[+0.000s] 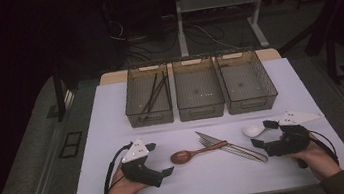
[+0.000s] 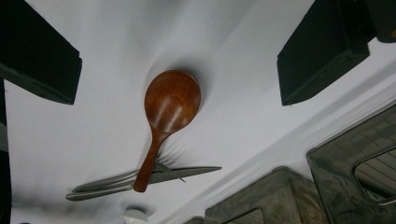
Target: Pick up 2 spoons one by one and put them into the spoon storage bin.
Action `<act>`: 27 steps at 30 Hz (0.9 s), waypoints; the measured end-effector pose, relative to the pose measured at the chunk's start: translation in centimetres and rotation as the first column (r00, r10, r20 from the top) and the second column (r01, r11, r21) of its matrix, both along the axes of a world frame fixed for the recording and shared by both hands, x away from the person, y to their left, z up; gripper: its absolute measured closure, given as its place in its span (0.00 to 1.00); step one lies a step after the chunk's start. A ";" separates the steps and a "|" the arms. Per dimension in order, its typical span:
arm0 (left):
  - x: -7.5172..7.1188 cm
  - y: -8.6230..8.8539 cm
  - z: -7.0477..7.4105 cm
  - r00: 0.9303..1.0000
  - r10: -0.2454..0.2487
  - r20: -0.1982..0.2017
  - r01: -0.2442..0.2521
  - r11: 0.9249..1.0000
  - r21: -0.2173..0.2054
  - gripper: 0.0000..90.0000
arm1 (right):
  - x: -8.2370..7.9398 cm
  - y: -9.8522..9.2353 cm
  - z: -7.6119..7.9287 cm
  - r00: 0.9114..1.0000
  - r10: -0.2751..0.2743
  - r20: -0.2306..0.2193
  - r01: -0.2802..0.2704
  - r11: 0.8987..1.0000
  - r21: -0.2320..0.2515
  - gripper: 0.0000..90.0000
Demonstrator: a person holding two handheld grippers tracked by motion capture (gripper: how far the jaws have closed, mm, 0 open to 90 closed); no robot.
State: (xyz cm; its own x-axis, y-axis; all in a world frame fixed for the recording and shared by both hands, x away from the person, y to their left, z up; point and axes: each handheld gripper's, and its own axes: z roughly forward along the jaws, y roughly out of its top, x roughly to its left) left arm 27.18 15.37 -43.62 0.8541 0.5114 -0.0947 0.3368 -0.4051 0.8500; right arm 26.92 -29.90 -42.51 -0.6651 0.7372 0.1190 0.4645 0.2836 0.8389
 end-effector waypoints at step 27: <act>3.1 -2.5 2.5 0.999 -0.035 0.031 0.036 0.999 -0.015 0.00 | -1.5 -0.3 -1.4 1.000 -0.019 -0.011 0.019 0.999 0.033 0.18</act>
State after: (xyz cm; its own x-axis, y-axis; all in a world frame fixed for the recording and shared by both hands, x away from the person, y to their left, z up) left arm 30.26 12.87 -41.14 0.8742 0.4796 -0.0755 0.2959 -0.4030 0.8661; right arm 25.37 -30.21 -43.88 -0.6497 0.7452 0.1504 0.4787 0.2473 0.8424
